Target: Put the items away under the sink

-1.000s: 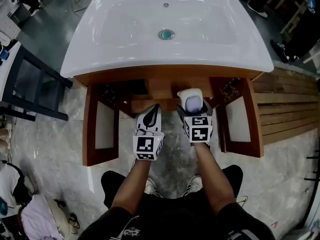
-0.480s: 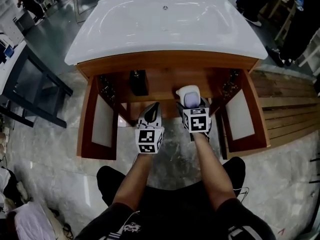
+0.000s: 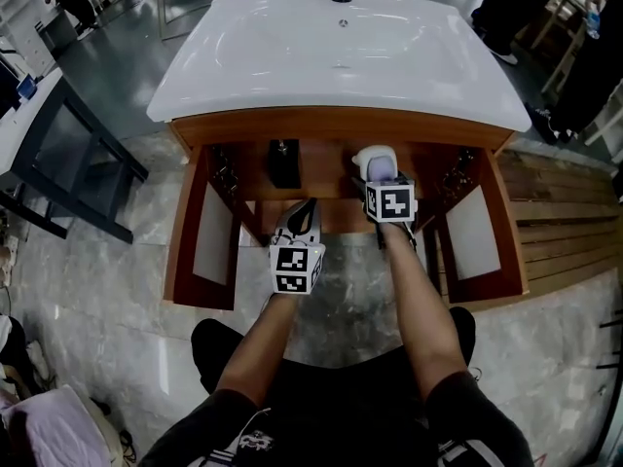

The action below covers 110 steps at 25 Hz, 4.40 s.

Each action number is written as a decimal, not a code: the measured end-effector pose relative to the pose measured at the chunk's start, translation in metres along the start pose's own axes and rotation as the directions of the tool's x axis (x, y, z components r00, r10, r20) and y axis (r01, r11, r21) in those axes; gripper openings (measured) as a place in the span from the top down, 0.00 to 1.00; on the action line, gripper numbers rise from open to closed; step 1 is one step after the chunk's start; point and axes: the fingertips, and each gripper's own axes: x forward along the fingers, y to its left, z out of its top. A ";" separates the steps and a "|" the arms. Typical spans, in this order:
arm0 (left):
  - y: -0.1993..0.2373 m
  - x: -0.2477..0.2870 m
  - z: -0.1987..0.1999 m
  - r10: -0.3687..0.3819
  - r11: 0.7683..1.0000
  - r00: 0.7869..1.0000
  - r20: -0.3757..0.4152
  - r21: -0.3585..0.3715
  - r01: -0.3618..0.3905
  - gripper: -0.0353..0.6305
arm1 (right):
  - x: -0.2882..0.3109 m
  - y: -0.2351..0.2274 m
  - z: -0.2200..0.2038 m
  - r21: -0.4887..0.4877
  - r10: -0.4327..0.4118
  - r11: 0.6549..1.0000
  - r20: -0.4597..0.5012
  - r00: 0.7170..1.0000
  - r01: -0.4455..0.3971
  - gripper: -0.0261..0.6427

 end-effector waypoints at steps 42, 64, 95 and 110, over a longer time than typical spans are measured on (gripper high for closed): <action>0.007 -0.026 0.021 0.035 0.999 0.998 0.054 0.009 -0.035 0.94 | 0.041 -0.013 0.023 -0.001 0.010 1.000 -0.057 0.998 -0.010 0.25; -0.026 -0.040 0.109 -0.017 0.999 0.988 0.153 -0.030 0.022 0.94 | -0.189 0.049 0.076 -0.198 0.074 0.980 0.476 0.876 0.025 0.67; -0.041 -0.149 0.552 -0.039 0.999 0.996 0.079 0.031 0.036 0.94 | -0.512 0.110 0.381 -0.143 0.130 0.988 0.523 0.842 -0.063 0.92; -0.043 -0.184 0.554 -0.030 0.999 0.996 0.081 0.029 0.028 0.94 | -0.537 0.120 0.389 -0.149 0.119 0.988 0.572 0.812 -0.040 0.92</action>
